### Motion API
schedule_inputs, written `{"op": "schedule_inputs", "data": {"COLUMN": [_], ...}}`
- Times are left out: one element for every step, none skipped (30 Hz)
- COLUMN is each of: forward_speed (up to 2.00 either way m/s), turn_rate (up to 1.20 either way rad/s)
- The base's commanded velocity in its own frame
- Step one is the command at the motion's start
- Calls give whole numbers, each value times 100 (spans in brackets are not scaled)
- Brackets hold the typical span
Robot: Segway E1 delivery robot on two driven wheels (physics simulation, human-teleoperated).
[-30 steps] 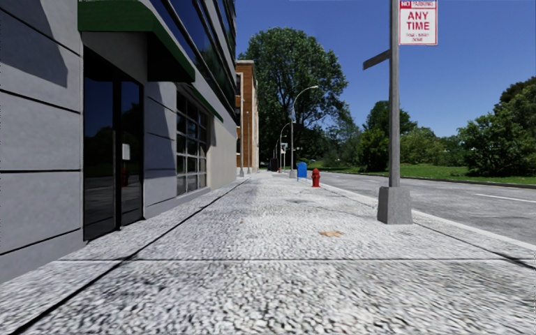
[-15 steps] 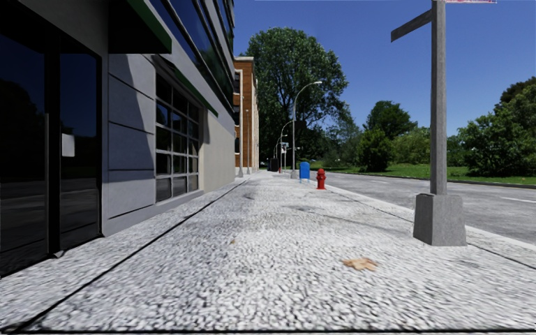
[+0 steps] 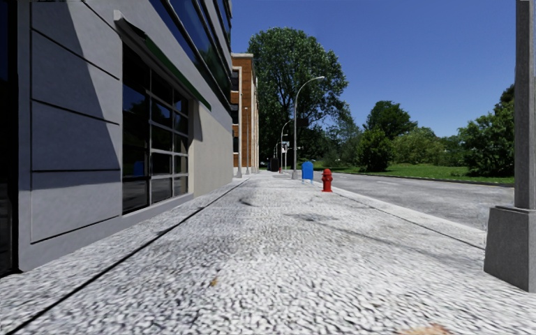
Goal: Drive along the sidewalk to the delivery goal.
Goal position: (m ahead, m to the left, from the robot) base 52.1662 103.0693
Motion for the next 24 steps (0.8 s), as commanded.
{"op": "schedule_inputs", "data": {"forward_speed": [200,200,200,200,200,200,200,200,200,200,200,200,200,200,200,200,200,200,200,200,200,200,200,200], "turn_rate": [0,0,0,0,0,0,0,0,0,0,0,0,0,0,0,0,0,0,0,0,0,0,0,0]}}
